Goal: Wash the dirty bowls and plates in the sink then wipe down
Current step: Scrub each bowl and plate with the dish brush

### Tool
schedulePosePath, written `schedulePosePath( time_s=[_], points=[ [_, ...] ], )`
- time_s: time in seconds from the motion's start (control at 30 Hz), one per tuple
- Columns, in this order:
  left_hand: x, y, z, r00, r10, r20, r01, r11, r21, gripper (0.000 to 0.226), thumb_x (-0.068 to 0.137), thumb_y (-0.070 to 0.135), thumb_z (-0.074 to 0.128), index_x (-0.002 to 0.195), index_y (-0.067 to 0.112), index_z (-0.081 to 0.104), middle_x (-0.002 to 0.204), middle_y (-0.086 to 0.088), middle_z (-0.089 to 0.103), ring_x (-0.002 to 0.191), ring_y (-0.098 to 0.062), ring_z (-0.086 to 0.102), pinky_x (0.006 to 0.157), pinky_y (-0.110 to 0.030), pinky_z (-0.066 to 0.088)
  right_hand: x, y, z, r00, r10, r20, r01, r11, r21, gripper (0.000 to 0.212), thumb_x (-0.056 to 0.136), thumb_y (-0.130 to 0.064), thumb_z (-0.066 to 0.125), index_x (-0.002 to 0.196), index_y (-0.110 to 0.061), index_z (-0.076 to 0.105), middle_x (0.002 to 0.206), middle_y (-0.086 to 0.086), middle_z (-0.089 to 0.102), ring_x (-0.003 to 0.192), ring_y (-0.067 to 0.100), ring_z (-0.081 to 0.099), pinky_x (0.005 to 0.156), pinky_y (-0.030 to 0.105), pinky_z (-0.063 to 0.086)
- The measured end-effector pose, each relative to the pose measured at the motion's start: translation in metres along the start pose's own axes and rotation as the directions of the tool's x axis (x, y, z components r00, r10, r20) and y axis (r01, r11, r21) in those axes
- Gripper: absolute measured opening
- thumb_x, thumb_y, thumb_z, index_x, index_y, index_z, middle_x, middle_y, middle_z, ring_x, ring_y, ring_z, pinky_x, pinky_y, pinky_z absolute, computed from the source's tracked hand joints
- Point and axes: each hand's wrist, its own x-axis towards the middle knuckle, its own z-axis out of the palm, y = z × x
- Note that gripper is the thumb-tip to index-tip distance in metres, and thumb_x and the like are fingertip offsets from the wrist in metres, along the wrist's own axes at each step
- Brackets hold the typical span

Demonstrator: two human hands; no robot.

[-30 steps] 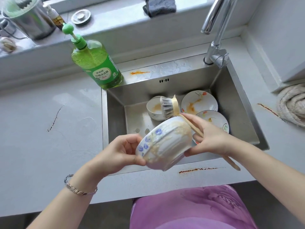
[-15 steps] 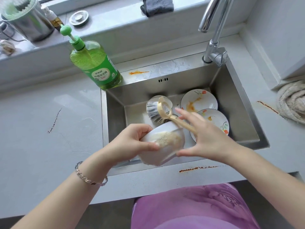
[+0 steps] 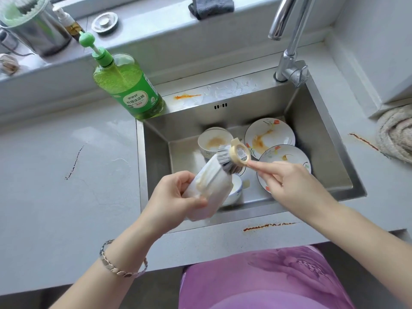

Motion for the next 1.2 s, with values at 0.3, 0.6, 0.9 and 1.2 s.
schedulePosePath(
  time_s=[0.3,0.6,0.9,1.2],
  points=[
    [-0.009,0.001,-0.011,0.996,0.08,0.037,-0.073,0.984,-0.164,0.025,0.054,0.004,0.071,0.078,0.006,0.063,0.062,-0.001,0.067,0.06,-0.012,0.062,0.054,-0.023,0.051,-0.003,0.008,-0.002,0.992,0.095,0.085,-0.11,0.975,0.191,0.038,0.095,-0.022,0.049,0.105,-0.057,0.057,0.074,-0.002,0.069,0.051,0.015,0.049,0.054,0.024,0.046],
    [-0.01,0.004,-0.018,0.991,0.134,-0.018,-0.134,0.96,-0.246,0.029,0.054,-0.001,0.069,0.082,0.002,0.061,0.064,0.0,0.068,0.06,-0.011,0.064,0.053,-0.023,0.054,-0.007,-0.01,-0.008,0.999,0.032,0.044,-0.045,0.946,0.322,0.044,0.094,-0.02,0.05,0.095,-0.064,0.057,0.085,0.021,0.069,0.041,0.009,0.028,0.042,0.017,0.027],
    [-0.011,-0.003,-0.019,0.991,0.132,-0.013,-0.13,0.954,-0.271,0.038,0.043,0.02,0.079,0.075,0.006,0.066,0.066,-0.005,0.067,0.062,-0.014,0.063,0.054,-0.025,0.055,-0.003,-0.003,-0.007,0.993,0.049,0.108,-0.081,0.946,0.314,0.039,0.094,-0.023,0.05,0.095,-0.06,0.059,0.06,-0.004,0.059,0.05,0.018,0.049,0.052,0.024,0.044],
    [-0.007,0.0,-0.02,0.99,0.138,-0.004,-0.134,0.954,-0.27,0.026,0.053,0.002,0.074,0.077,0.007,0.066,0.067,-0.003,0.068,0.063,-0.011,0.064,0.055,-0.024,0.054,-0.003,-0.011,-0.008,0.996,0.027,0.084,-0.054,0.936,0.347,0.038,0.093,-0.024,0.05,0.095,-0.061,0.058,0.062,-0.001,0.061,0.044,0.017,0.04,0.045,0.024,0.035]
  ],
)
